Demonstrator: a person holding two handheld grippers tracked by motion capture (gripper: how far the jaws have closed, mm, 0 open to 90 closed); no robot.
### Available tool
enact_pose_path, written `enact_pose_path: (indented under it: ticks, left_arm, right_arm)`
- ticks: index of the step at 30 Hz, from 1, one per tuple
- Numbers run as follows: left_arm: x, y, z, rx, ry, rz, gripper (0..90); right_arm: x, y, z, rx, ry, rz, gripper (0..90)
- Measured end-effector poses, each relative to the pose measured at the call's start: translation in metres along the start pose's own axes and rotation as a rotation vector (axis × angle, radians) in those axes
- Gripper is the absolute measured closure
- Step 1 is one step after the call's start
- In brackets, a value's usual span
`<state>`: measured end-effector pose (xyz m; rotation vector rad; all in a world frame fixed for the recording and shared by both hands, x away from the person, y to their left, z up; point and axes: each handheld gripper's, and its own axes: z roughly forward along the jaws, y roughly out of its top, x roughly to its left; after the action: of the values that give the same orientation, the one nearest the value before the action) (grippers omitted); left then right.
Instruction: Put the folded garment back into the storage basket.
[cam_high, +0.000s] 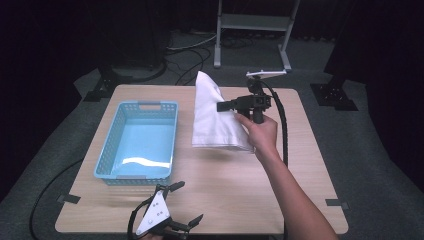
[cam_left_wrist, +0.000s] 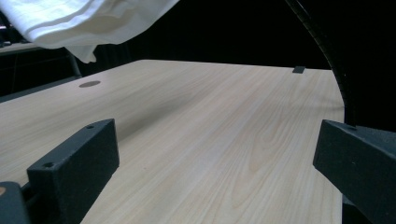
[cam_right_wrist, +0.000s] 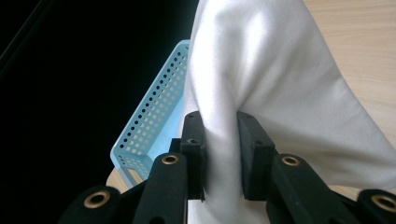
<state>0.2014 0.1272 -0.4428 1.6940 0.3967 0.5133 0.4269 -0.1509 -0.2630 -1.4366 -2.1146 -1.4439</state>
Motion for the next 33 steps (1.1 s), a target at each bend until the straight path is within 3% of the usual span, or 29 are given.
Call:
enact_pose_path:
  ticks: [12,33]
  left_arm:
    - [0.000,0.000,0.000,-0.002,-0.004,0.001,0.0]
    - [0.000,0.000,-0.001,-0.010,-0.005,0.004,0.0]
  right_arm:
    - [0.026,0.017,0.023,0.022,0.037,-0.035,75.0]
    - [0.052,0.032,0.053,0.044,0.088,-0.046,75.0]
